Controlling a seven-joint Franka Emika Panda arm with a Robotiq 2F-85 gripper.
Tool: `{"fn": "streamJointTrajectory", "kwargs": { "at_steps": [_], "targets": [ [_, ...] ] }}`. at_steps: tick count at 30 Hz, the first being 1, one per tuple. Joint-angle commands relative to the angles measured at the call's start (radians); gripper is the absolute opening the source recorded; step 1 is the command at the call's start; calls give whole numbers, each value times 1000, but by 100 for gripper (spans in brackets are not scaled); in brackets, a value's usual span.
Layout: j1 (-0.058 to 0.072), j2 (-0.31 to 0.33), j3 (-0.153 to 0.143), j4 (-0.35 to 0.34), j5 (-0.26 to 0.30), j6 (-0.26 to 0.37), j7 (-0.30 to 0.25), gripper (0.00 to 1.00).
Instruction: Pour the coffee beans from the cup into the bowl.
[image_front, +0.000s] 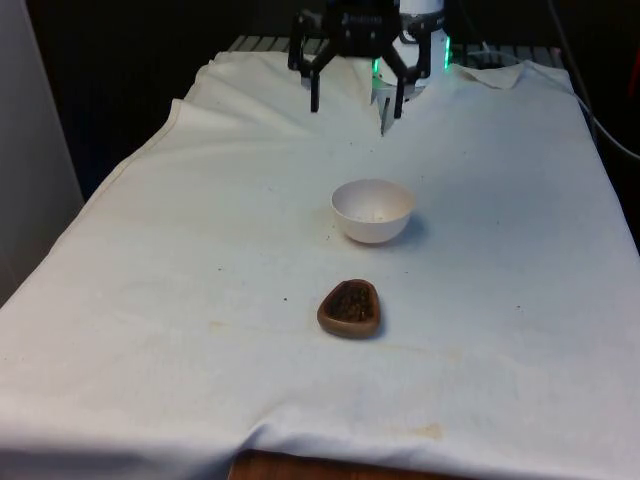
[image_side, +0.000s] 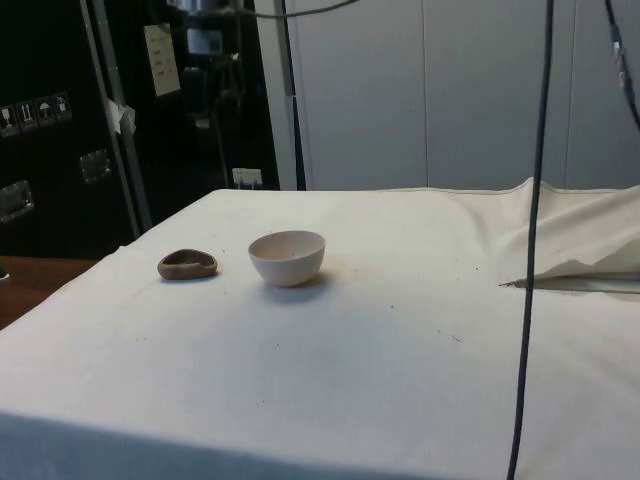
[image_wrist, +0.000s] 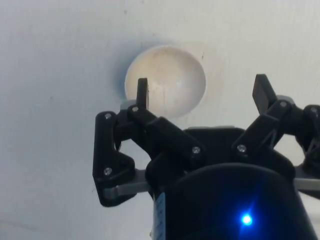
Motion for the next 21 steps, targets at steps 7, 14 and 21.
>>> {"fn": "streamJointTrajectory", "kwargs": {
  "at_steps": [7, 14, 21],
  "targets": [
    [-1, 111, -3, 91, 1, 41, 0, 100],
    [-1, 203, -2, 177, 3, 58, 0, 100],
    [-6, 279, 5, 245, 16, 59, -8, 100]
  ]
}}
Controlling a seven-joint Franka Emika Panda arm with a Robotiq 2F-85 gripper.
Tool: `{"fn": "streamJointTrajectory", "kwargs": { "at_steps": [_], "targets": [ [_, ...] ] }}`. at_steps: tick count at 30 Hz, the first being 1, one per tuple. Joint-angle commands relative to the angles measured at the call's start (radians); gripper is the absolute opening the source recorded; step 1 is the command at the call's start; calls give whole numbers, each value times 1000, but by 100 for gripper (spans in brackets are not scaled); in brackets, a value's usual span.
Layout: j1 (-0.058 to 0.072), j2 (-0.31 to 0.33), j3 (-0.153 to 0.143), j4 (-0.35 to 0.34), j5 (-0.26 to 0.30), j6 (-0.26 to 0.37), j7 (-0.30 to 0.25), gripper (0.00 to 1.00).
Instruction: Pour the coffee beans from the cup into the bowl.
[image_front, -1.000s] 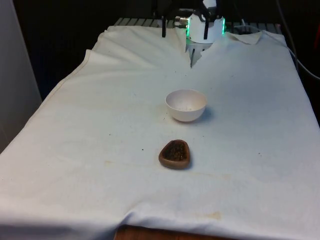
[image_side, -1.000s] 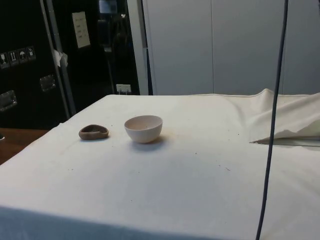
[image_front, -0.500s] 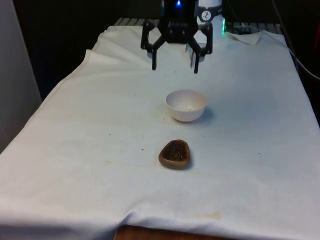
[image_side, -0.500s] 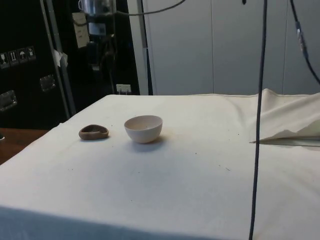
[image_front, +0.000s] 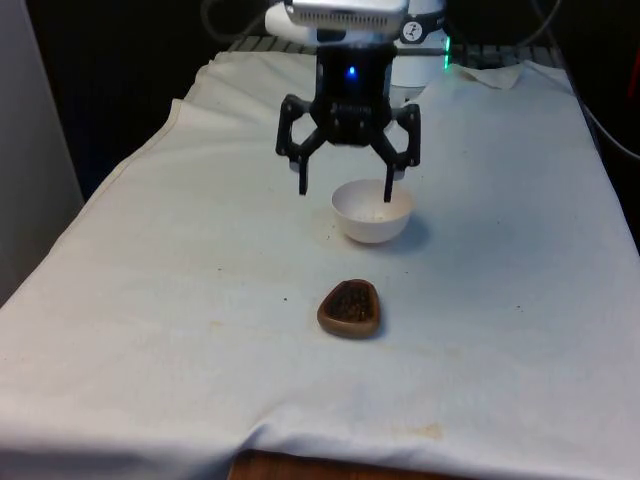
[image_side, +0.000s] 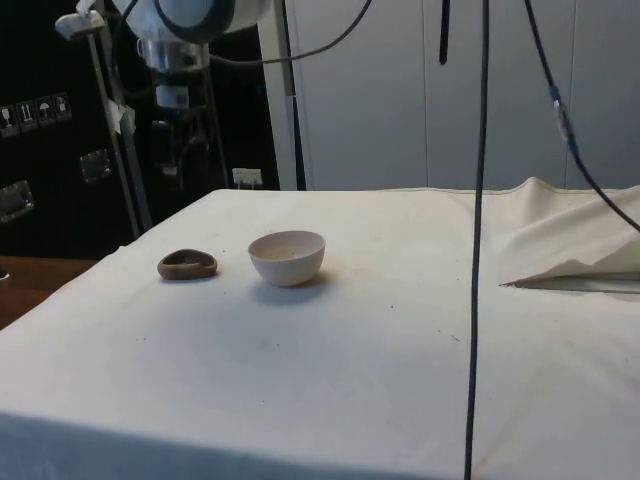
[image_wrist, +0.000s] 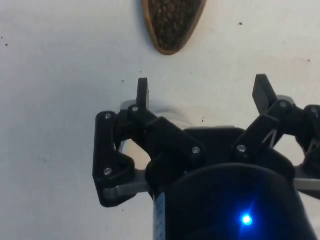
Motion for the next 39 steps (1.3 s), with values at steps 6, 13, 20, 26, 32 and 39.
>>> {"fn": "streamJointTrajectory", "kwargs": {
  "at_steps": [6, 13, 20, 26, 32, 39],
  "targets": [
    [-11, 49, 9, 31, 49, 7, -42, 100],
    [-19, 109, 2, 84, 85, 13, -87, 100],
    [-26, 172, -3, 146, 115, 8, -125, 100],
    [-33, 231, -5, 207, 139, -5, -159, 100],
    [-39, 289, -5, 274, 152, -30, -183, 100],
    [-46, 363, -7, 363, 165, -60, -208, 100]
  ]
}}
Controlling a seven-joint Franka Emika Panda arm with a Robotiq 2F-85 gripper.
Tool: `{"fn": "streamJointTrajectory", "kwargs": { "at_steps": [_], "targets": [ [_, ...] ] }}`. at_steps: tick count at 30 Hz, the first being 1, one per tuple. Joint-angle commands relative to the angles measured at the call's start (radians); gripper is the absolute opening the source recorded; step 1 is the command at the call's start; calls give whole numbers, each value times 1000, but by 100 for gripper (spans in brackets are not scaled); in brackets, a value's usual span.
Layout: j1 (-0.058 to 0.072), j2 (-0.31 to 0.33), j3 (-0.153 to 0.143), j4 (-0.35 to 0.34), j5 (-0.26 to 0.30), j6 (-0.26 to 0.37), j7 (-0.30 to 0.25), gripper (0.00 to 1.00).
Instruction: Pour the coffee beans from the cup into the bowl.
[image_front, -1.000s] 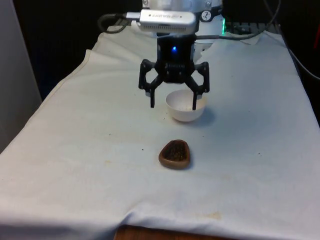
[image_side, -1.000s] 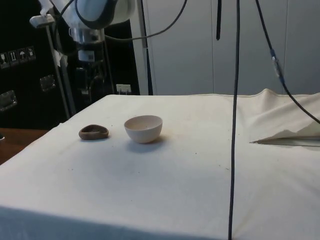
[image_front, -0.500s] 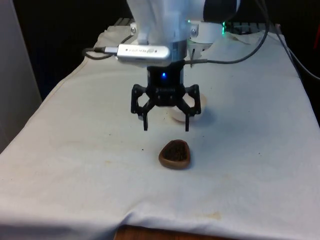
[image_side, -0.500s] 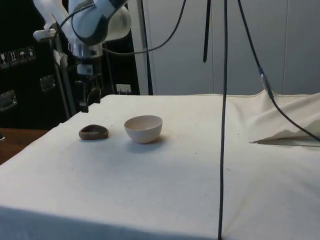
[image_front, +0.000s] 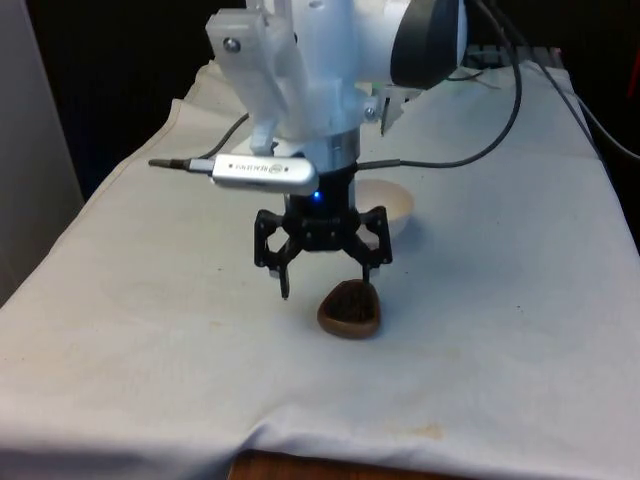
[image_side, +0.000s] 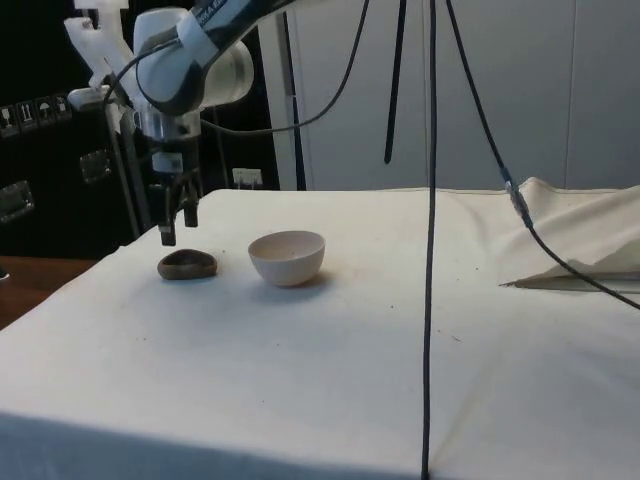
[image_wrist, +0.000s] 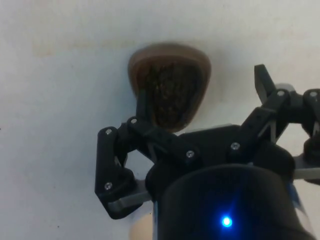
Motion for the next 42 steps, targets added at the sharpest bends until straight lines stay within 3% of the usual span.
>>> {"fn": "streamJointTrajectory", "kwargs": {
  "at_steps": [1, 2, 8, 9, 10, 12, 17, 19, 31, 37, 39, 42],
  "targets": [
    [-1, 8, 0, 9, 2, -2, -3, 100],
    [-8, 21, 6, 25, 8, -14, -14, 100],
    [-14, 57, -1, 52, 20, -11, -42, 100],
    [-8, 54, -7, 47, 16, -4, -35, 100],
    [-16, 60, -1, 52, 21, -10, -48, 100],
    [-20, 66, -2, 53, 26, -5, -63, 100],
    [-17, 66, -9, 47, 29, -2, -73, 100],
    [-23, 76, -6, 59, 32, -4, -86, 100],
    [-25, 93, -5, 73, 34, 2, -89, 100],
    [-21, 91, -9, 68, 31, 4, -86, 66],
    [-24, 97, -6, 75, 35, 4, -89, 60],
    [-24, 98, -5, 77, 37, 5, -89, 39]
  ]
}}
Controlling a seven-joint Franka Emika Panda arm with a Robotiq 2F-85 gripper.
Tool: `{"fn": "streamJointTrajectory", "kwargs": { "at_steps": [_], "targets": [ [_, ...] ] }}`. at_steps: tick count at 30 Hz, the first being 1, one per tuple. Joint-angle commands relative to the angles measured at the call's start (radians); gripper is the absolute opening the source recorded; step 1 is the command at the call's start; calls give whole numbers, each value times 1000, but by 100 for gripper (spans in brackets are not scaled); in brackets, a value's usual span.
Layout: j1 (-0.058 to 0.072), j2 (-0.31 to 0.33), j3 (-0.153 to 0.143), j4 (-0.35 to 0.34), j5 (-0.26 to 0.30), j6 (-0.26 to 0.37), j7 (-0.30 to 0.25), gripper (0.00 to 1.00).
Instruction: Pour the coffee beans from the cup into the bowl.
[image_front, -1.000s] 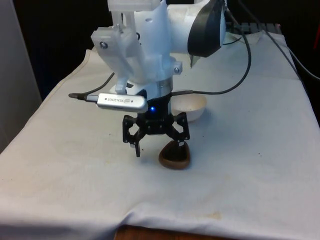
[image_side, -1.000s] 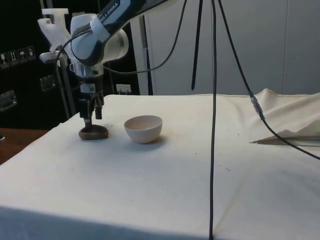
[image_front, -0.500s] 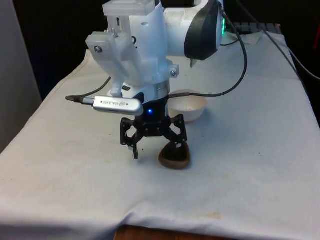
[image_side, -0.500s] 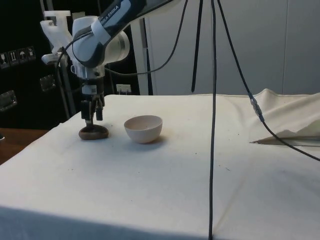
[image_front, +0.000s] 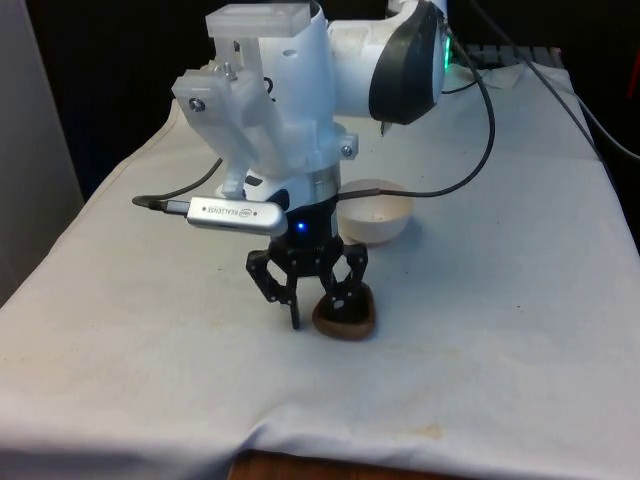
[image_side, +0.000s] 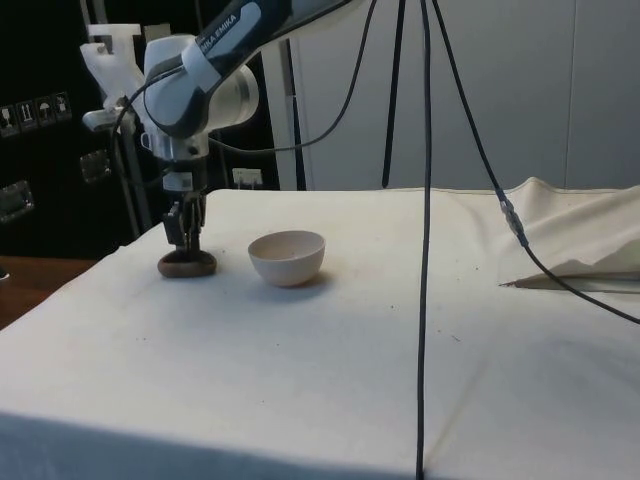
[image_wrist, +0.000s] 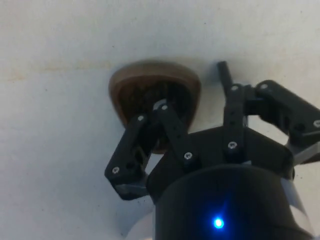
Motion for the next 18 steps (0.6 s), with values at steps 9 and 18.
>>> {"fn": "streamJointTrajectory", "kwargs": {
  "at_steps": [9, 18],
  "targets": [
    [-2, 7, 1, 7, 3, 0, -2, 6],
    [0, 5, 0, 7, 2, 1, 0, 6]
  ]
}}
